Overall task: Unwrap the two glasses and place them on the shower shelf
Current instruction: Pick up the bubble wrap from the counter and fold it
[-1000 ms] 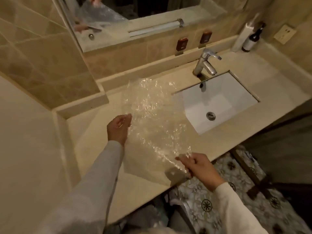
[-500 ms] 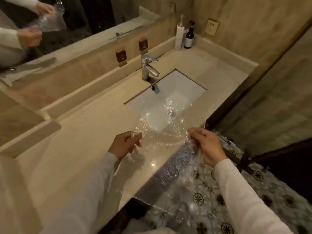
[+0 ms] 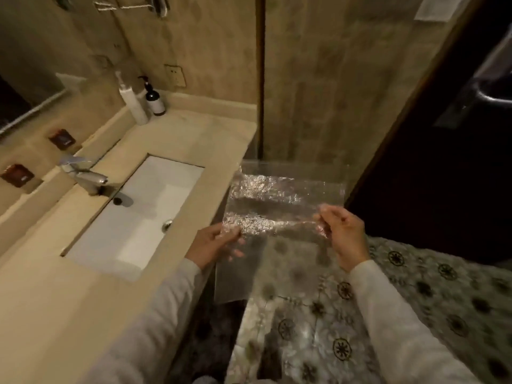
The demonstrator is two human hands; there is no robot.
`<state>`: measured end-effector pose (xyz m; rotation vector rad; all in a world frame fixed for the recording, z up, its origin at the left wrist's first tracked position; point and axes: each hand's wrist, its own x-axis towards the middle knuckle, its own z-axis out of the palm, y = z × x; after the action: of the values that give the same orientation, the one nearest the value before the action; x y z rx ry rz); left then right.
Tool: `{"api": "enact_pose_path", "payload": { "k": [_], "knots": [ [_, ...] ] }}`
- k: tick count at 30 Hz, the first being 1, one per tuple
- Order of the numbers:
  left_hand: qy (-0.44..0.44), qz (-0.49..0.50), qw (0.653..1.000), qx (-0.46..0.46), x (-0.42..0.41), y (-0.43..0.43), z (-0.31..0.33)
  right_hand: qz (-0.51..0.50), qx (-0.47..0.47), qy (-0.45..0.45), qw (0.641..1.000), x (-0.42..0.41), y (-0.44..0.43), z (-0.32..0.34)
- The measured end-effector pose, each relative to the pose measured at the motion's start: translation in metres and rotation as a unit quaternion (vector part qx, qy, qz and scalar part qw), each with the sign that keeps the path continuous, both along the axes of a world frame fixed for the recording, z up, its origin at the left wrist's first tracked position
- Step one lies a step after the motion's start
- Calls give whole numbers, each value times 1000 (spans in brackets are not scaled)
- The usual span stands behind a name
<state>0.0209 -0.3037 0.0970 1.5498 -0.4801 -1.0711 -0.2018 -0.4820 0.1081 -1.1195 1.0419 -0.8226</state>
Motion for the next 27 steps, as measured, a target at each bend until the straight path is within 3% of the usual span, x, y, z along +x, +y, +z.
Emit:
{"api": "enact_pose_path", "payload": {
  "k": [5, 10, 15, 19, 23, 27],
  "knots": [
    [-9, -113, 993, -15, -54, -78, -13, -159, -49, -22, 986, -81, -59, 17],
    [-82, -125, 988, -44, -83, -153, -14, -227, -82, -6, 970, -141, -97, 21],
    [-81, -171, 979, -73, -110, -228, -5, -301, -111, 35, 946, -186, -131, 25],
    [-78, -157, 981, -88, -123, -300, -1, -198, -20, 29, 980, -204, -149, 23],
    [-71, -187, 976, -91, -133, -370, -2, -86, 31, 131, 987, -211, -159, 20],
    [-50, -201, 975, -81, -144, -434, -2, -150, 32, 84, 985, -215, -181, 28]
  ]
}}
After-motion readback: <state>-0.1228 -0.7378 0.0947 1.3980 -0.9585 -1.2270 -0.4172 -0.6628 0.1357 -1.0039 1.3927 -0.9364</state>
